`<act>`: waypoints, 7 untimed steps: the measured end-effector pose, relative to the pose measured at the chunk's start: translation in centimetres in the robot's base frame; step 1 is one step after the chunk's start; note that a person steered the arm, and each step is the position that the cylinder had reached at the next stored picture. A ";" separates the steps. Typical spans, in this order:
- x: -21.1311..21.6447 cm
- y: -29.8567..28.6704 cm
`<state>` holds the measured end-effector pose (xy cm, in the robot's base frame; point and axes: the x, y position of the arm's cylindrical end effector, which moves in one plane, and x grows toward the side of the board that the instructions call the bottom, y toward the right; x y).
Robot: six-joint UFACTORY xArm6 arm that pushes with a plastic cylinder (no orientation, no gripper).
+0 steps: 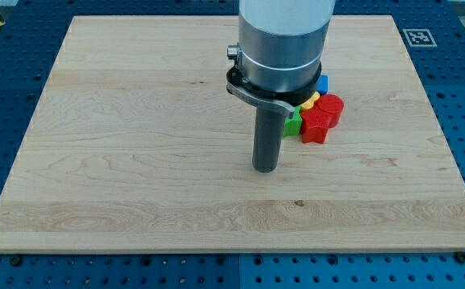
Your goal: Separate the red star and red circle from the group of blocks
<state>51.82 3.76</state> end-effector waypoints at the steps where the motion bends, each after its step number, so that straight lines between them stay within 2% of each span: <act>1: 0.0 0.0; 4: 0.1 0.6; 7: 0.1 3.8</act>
<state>51.97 7.58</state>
